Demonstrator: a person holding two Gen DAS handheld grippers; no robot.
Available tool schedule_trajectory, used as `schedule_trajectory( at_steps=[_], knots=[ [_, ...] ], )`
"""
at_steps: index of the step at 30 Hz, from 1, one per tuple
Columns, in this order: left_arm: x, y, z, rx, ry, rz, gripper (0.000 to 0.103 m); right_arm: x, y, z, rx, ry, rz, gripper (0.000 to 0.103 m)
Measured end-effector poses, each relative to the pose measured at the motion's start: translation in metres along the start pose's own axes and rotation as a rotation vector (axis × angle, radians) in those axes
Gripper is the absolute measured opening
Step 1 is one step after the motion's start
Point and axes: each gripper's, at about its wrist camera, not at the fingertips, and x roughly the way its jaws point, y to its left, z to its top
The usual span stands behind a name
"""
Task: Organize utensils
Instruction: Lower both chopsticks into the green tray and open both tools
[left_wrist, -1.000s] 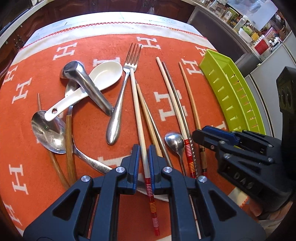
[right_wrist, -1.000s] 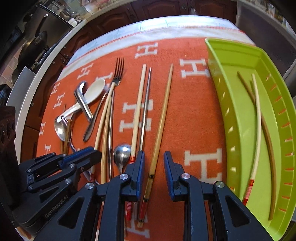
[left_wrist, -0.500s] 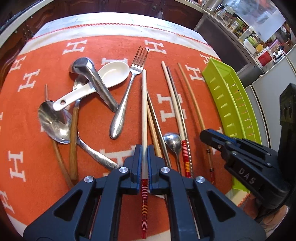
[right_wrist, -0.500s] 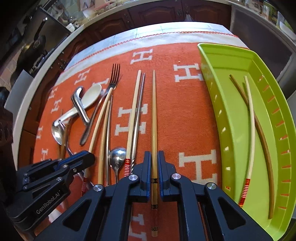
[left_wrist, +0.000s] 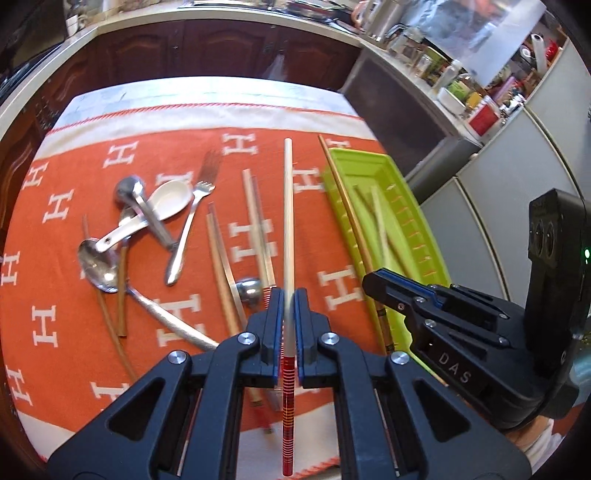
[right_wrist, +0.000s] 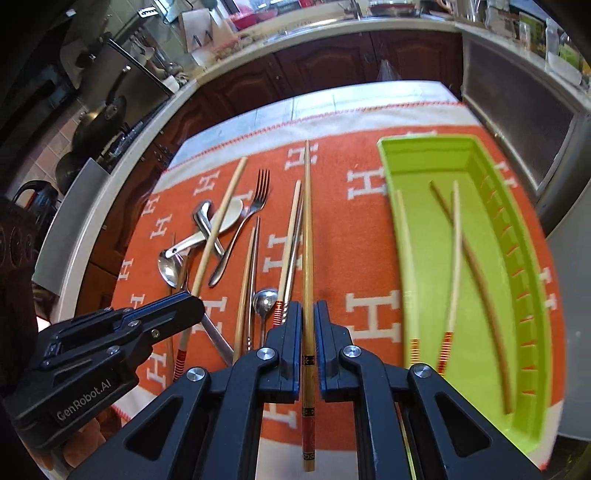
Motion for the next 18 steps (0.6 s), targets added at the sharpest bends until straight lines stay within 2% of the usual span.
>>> schedule_trajectory(
  at_steps=[5, 9, 14, 18],
  knots=[
    [-0.005, -0.035, 0.016, -0.007, 0.022, -0.055, 0.003, -0.04, -0.028, 0.001, 0.0, -0.053, -0.045, 0.006],
    [0.002, -0.07, 0.029, 0.002, 0.046, -0.083, 0.003, -0.057, -0.053, 0.004, 0.016, -0.075, -0.082, 0.006],
    [0.022, -0.104, 0.047, -0.011, 0.092, -0.134, 0.003, -0.068, -0.092, 0.01, 0.065, -0.082, -0.117, 0.006],
    [0.05, -0.119, 0.048, -0.053, 0.142, -0.159, 0.003, -0.075, -0.125, 0.008, 0.083, -0.071, -0.156, 0.006]
  ],
)
